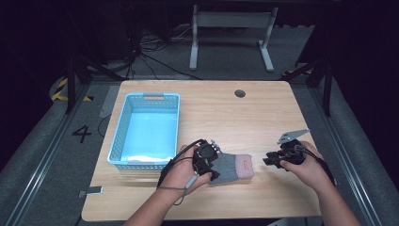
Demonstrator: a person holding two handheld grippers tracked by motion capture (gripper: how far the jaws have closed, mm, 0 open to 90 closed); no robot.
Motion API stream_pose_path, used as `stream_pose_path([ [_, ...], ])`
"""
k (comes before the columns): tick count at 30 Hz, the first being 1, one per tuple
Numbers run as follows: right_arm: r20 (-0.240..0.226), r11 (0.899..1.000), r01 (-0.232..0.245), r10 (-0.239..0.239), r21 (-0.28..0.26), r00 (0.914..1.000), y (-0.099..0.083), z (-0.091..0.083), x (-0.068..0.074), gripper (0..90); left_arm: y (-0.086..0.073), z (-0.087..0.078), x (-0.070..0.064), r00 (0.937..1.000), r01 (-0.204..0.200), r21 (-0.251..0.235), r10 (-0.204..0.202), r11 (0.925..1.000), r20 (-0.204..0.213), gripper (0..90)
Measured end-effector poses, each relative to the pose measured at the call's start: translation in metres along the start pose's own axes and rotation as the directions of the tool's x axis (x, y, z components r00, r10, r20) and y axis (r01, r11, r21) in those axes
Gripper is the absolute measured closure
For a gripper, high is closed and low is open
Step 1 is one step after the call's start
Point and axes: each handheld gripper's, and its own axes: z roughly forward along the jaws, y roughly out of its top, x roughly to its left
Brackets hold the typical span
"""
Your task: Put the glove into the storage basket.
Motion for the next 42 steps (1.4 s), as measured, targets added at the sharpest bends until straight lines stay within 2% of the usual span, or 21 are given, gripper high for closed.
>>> stream_pose_path([
  [3, 0.002, 1.000, -0.006, 0.006, -0.007, 1.0000, -0.001, -0.003, -0.002, 66.9, 0.008, 0.004, 0.001, 0.9999, 0.007, -0.023, -0.006, 0.9997, 0.011, 53.4],
  [4, 0.002, 1.000, -0.007, 0.007, -0.009, 1.0000, -0.001, -0.003, -0.002, 66.4, 0.010, 0.006, 0.002, 1.0000, 0.005, -0.025, -0.005, 0.9997, 0.004, 52.9],
  [9, -0.014, 1.000, -0.020, 0.019, -0.013, 0.9997, -0.002, -0.002, -0.001, 63.9, 0.019, 0.022, 0.005, 0.9998, 0.018, -0.004, -0.018, 0.9998, -0.006, 49.2],
  [13, -0.018, 1.000, -0.026, 0.026, -0.015, 0.9995, -0.002, -0.002, -0.001, 63.3, 0.025, 0.032, 0.009, 0.9992, 0.041, -0.010, -0.041, 0.9991, -0.003, 45.8],
  [17, -0.025, 0.999, -0.036, 0.036, -0.019, 0.9990, -0.002, -0.002, -0.002, 62.2, 0.029, 0.040, 0.011, 0.9991, 0.040, -0.016, -0.040, 0.9991, 0.012, 39.6],
  [21, -0.052, 0.998, -0.045, 0.043, -0.034, 0.9977, -0.002, -0.001, -0.001, 61.3, 0.032, 0.049, 0.011, 0.9990, 0.045, -0.022, -0.045, 0.9987, 0.002, 37.5],
  [25, -0.054, 0.998, -0.042, 0.040, -0.040, 0.9977, -0.002, -0.002, -0.001, 60.9, 0.034, 0.062, 0.011, 0.9995, 0.029, 0.007, -0.029, 0.9996, 0.014, 33.7],
  [29, -0.069, 0.998, -0.053, 0.049, -0.047, 0.9964, -0.003, -0.001, -0.001, 60.1, 0.035, 0.067, 0.010, 0.9998, 0.019, 0.007, -0.019, 0.9998, 0.005, 30.5],
  [31, -0.072, 0.998, -0.051, 0.047, -0.046, 0.9963, -0.002, -0.001, -0.001, 59.8, 0.036, 0.069, 0.009, 0.9996, 0.025, 0.007, -0.025, 0.9997, -0.009, 30.5],
  [33, -0.076, 0.998, -0.049, 0.045, -0.046, 0.9961, -0.002, 0.000, 0.000, 59.6, 0.037, 0.071, 0.006, 0.9993, 0.013, 0.028, -0.012, 0.9995, -0.034, 30.4],
  [36, -0.085, 0.998, -0.048, 0.043, -0.047, 0.9954, -0.002, 0.000, 0.001, 59.3, 0.039, 0.074, 0.001, 0.9971, 0.001, 0.033, 0.001, 0.9995, -0.076, 30.2],
  [42, -0.094, 0.997, -0.051, 0.046, -0.056, 0.9945, -0.002, -0.001, 0.001, 58.9, 0.041, 0.076, -0.001, 0.9945, 0.001, 0.054, 0.005, 0.9985, -0.105, 32.0],
])
